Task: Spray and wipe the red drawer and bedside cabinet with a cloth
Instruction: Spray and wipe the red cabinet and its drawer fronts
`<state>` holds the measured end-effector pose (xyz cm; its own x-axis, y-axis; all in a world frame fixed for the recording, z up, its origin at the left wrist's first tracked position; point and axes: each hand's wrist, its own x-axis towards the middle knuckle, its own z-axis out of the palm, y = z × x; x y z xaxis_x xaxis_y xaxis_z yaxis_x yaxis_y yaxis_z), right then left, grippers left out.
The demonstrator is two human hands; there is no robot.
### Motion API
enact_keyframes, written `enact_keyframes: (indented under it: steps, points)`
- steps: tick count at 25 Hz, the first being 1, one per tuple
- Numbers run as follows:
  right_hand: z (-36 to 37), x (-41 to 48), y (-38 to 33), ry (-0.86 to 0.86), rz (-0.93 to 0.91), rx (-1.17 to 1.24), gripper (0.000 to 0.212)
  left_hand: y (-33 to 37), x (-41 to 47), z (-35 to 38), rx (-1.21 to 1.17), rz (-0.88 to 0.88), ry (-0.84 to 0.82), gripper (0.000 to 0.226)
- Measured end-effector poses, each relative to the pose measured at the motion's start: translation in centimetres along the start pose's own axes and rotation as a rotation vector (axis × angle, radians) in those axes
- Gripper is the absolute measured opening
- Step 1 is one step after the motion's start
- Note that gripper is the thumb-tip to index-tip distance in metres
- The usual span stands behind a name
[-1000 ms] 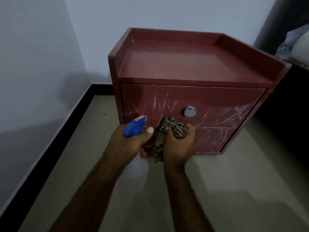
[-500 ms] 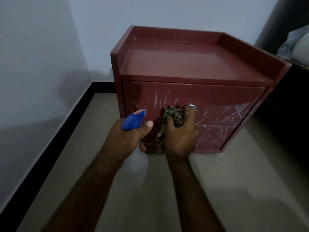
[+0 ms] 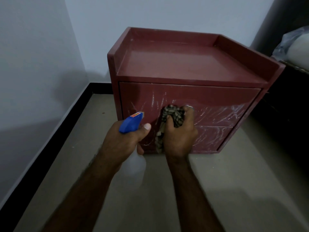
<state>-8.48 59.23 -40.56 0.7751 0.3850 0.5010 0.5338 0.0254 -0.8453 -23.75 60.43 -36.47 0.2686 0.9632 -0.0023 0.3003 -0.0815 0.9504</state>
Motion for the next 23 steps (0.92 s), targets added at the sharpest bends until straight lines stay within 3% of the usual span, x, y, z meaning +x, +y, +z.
enact_keyframes:
  steps: [3,9,15,23]
  points:
    - [0.0,0.7,-0.6,0.074,-0.049,0.02,0.04,0.0,-0.1,0.3,0.015,-0.001,0.015,0.037]
    - [-0.8,-0.8,0.7,-0.008,0.034,-0.032,0.042,0.3,0.0,0.4,0.003,0.022,-0.016,0.038]
    - [-0.4,1.5,-1.2,0.128,-0.001,0.04,0.037,-0.1,0.1,0.8,0.028,0.003,0.0,0.049]
    - [-0.6,1.0,-0.8,0.076,-0.043,0.002,0.044,0.4,0.0,0.5,0.015,-0.001,-0.011,0.043]
